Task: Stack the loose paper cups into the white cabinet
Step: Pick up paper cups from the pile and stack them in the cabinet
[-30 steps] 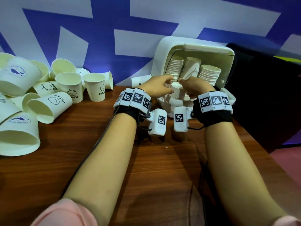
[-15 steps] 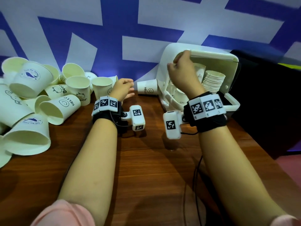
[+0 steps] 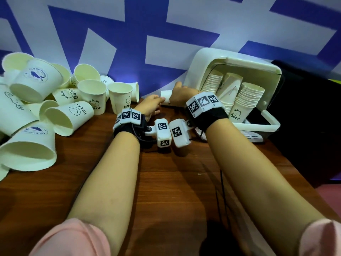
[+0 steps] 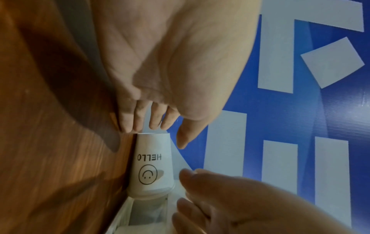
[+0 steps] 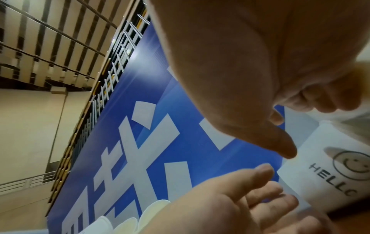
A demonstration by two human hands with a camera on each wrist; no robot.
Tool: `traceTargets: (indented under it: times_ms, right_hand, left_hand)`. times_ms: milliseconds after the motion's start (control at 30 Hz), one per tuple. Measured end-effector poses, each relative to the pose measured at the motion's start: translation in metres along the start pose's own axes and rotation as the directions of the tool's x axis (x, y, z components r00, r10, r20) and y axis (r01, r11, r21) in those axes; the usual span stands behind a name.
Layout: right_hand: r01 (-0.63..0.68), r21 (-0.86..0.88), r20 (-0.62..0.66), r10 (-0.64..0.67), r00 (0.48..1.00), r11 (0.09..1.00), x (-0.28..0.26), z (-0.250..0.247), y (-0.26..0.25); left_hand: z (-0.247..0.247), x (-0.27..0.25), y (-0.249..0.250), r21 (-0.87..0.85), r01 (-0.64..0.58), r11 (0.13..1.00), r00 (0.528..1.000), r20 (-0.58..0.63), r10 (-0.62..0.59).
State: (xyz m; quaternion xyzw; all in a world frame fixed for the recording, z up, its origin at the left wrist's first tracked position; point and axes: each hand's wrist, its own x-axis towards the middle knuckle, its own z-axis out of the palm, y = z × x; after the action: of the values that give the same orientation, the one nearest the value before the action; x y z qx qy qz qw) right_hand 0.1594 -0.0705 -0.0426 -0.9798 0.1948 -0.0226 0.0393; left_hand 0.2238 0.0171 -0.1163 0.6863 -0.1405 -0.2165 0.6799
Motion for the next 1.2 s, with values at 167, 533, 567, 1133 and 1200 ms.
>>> traceTargets:
  times_ms: [167, 533, 567, 1133, 1200]
  right_hand:
    - [-0.035, -0.034, 0.035, 0.036, 0.999, 0.999, 0.009, 0.002, -0.005]
    - [-0.024, -0.074, 0.002, 0.024, 1.000, 0.997, 0.008, 0.008, -0.006]
    - [-0.024, -0.068, 0.009, 0.025, 1.000, 0.997, 0.007, 0.009, -0.005]
    - [0.139, 0.221, -0.137, -0.110, 0.984, 0.965, -0.023, -0.027, 0.012]
    - [0.190, 0.272, -0.211, -0.135, 0.968, 0.943, -0.039, -0.042, 0.016]
  left_hand:
    - [0.003, 0.000, -0.001, -0.003, -0.024, 1.000, 1.000, 0.012, 0.024]
    - [-0.004, -0.003, 0.000, -0.058, -0.028, 0.998, 0.997, -0.068, 0.024]
    - [-0.004, -0.003, 0.000, -0.084, -0.030, 0.996, 0.996, -0.082, 0.023]
    - [-0.011, -0.037, 0.042, -0.169, -0.247, 0.954, 0.965, 0.046, 0.258]
    - [-0.011, -0.044, 0.053, -0.087, -0.327, 0.941, 0.939, 0.085, 0.334]
